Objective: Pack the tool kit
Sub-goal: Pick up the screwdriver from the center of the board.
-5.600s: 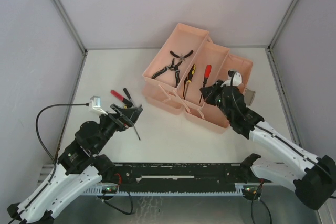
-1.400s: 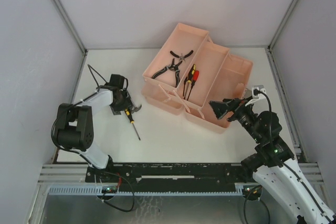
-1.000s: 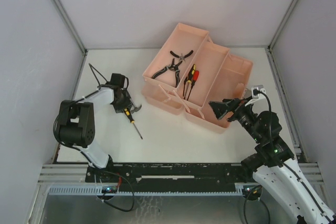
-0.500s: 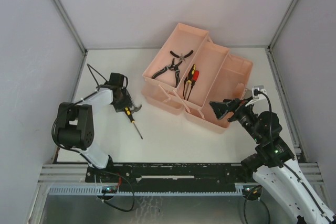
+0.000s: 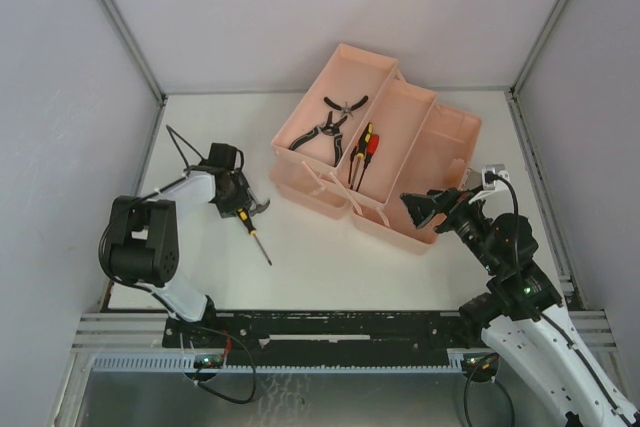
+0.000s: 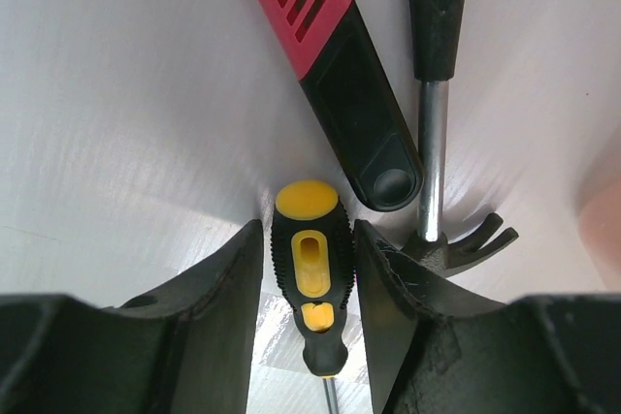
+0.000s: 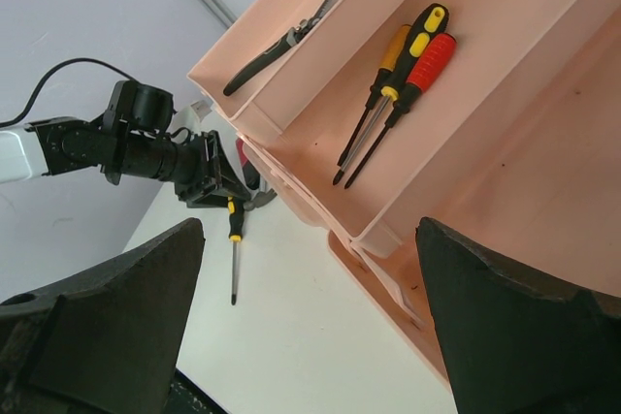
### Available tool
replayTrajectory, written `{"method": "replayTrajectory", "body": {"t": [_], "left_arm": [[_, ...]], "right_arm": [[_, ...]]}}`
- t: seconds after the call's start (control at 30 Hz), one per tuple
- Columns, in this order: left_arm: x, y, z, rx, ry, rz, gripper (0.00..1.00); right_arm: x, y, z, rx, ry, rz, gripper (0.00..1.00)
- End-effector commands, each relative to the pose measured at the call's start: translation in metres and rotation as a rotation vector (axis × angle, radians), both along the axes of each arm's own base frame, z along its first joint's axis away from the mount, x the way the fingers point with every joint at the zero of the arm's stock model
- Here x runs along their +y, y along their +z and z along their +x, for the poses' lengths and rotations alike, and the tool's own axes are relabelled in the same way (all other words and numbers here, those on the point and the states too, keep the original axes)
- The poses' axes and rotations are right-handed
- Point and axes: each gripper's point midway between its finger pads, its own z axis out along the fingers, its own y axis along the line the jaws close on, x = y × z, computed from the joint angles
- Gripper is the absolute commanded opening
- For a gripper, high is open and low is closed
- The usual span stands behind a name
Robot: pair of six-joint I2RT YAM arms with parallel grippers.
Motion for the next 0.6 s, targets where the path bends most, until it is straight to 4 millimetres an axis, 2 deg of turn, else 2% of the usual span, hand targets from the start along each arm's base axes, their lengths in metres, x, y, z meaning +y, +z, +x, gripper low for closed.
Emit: {"method": "replayTrajectory", "body": {"t": [0.0,0.43,0.57], "left_arm": [[0.0072,0.0016,-0.0062,-0.012,0.022,0.020,0.47],[0.0005,0.0023,-0.0107,-0.052,0.060,-0.012,0.44],[-0.0002,0.0025,-0.0104,-0.063,0.096,-0.026,0.39]], "right_arm": [[-0.0039,0.0059,0.0026,-0.019,-0.024,0.009,0.90],[-0.0022,0.0071,0.0061,-0.019,-0.025,0.017,0.90],[-0.0023,0.0056,0.0058,-0.013,-0.025,0.015,0.90]]}}
